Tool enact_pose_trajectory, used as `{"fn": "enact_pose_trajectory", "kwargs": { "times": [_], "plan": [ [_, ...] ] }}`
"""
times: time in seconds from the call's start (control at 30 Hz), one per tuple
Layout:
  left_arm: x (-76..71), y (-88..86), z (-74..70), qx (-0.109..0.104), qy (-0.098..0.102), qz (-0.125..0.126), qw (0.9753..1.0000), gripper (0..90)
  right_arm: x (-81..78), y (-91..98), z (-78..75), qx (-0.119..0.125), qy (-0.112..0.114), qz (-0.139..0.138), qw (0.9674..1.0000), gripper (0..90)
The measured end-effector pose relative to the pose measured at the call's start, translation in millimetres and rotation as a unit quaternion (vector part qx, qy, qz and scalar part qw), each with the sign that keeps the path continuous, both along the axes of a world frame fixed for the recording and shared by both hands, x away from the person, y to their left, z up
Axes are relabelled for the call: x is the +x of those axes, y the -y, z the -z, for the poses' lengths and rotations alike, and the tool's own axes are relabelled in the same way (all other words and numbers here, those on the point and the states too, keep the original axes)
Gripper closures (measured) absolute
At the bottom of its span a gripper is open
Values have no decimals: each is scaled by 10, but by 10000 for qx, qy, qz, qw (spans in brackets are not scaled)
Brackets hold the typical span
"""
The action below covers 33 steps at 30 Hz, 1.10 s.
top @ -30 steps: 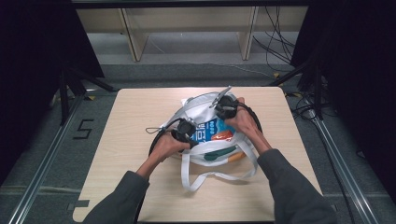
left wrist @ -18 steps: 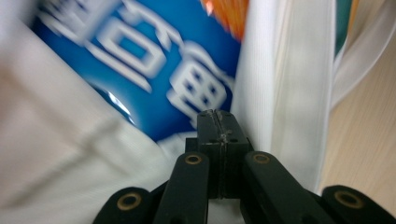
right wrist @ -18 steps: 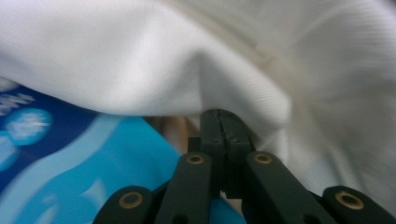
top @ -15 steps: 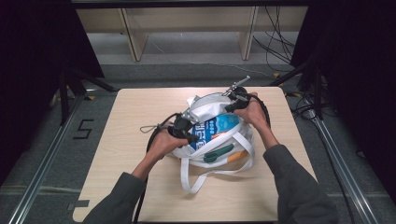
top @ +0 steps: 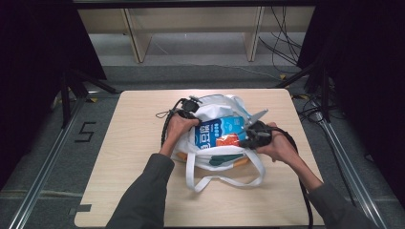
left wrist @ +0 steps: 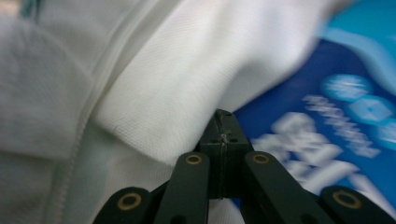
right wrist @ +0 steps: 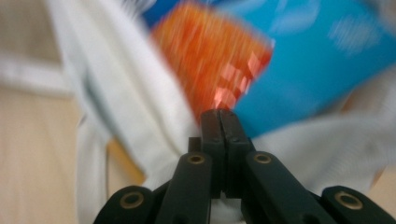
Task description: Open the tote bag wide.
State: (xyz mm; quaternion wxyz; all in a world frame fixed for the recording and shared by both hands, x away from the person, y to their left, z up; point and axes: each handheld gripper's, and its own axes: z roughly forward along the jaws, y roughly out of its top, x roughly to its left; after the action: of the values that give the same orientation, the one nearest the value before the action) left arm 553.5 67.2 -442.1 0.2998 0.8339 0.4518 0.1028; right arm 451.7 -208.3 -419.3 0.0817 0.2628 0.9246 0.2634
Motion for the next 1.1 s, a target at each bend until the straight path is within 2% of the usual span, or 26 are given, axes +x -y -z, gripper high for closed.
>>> {"fn": "enact_pose_trajectory", "kwargs": {
  "times": [0.03, 0.07, 0.13, 0.17, 0.23, 0.27, 0.3, 0.37, 0.4, 0.47, 0.53, 0.57, 0.6, 0.63, 0.67, 0.7, 0.77, 0.8, 0.83, 0.87, 0.9, 0.93, 0.97, 1.03, 1.07, 1.1],
  "plan": [
    [49, -80, 49, -382, -179, -206, 9989, 896, -103, 135, 137, 254, -141, 29, 9996, 900],
    [49, -80, 49, -382, -179, -206, 9989, 896, -103, 135, 137, 254, -141, 29, 9996, 900],
    [42, -12, 53, -88, -93, -211, 9997, 896, -129, 184, 202, 389, -186, 98, 9990, 900],
    [21, 45, 7, 184, -24, -72, 9998, 896, -128, 173, 209, 452, -194, 123, 9987, 900],
    [-21, 57, -55, 204, 17, 58, 9998, 895, -92, 139, 123, 388, -137, 72, 9991, 900],
    [-64, 49, -105, 89, 107, 162, 9998, 894, -83, 131, 72, 417, -44, 106, 9991, 900],
    [-117, 25, -197, -30, 213, 275, 9994, 891, -32, 124, -124, 760, 244, 116, 9967, 900],
    [-173, -9, -312, -304, 276, 350, 9985, 887, 51, 87, -245, 947, 627, 226, 9933, 900],
    [-173, -9, -312, -304, 276, 350, 9985, 883, 51, 87, -245, 947, 627, 226, 9933, 900],
    [-240, -128, -482, -572, 450, 401, 9965, 880, 283, 20, -418, 801, 1090, 417, 9899, 900],
    [-247, -188, -527, -509, 568, 321, 9966, 880, 470, 0, -455, 814, 1222, 592, 9874, 900],
    [-230, -349, -556, -355, 713, 4, 9968, 880, 565, 0, -443, 740, 1224, 677, 9874, 900],
    [-219, -452, -538, -255, 689, -116, 9972, 880, 644, -1, -407, 610, 1222, 829, 9871, 900],
    [-219, -452, -538, -255, 689, -116, 9972, 882, 737, 15, -336, 537, 1147, 964, 9872, 900],
    [-216, -503, -497, -241, 636, -146, 9976, 882, 737, 15, -336, 537, 1147, 964, 9872, 900],
    [-202, -545, -385, -251, 540, -191, 9980, 884, 859, 54, -208, 444, 961, 1176, 9874, 900],
    [-161, -577, -241, -229, 416, -247, 9986, 891, 944, 95, -77, 477, 793, 1440, 9852, 900],
    [-161, -577, -241, -229, 416, -247, 9986, 892, 944, 95, -77, 477, 793, 1440, 9852, 900],
    [-113, -612, -102, -351, 257, -305, 9986, 894, 1053, 178, 57, 558, 575, 1571, 9843, 900],
    [-95, -629, -44, -451, 239, -384, 9980, 894, 1088, 182, 132, 679, 610, 1659, 9819, 900],
    [-87, -642, 8, -483, 237, -426, 9976, 894, 1111, 193, 177, 582, 475, 1695, 9827, 900],
    [-87, -642, 8, -483, 237, -426, 9976, 895, 1111, 193, 177, 582, 475, 1695, 9827, 900],
    [-78, -661, 75, -570, 163, -489, 9970, 895, 1164, 180, 303, 476, 339, 1750, 9828, 900],
    [-81, -690, 201, -695, 160, -601, 9956, 896, 1188, 183, 369, 375, 206, 1781, 9831, 900],
    [-87, -691, 239, -696, 213, -673, 9951, 896, 1202, 187, 514, 379, 65, 1800, 9829, 900],
    [-100, -696, 270, -718, 273, -710, 9945, 896, 1189, 184, 541, 430, 61, 1834, 9821, 900]
  ]
}}
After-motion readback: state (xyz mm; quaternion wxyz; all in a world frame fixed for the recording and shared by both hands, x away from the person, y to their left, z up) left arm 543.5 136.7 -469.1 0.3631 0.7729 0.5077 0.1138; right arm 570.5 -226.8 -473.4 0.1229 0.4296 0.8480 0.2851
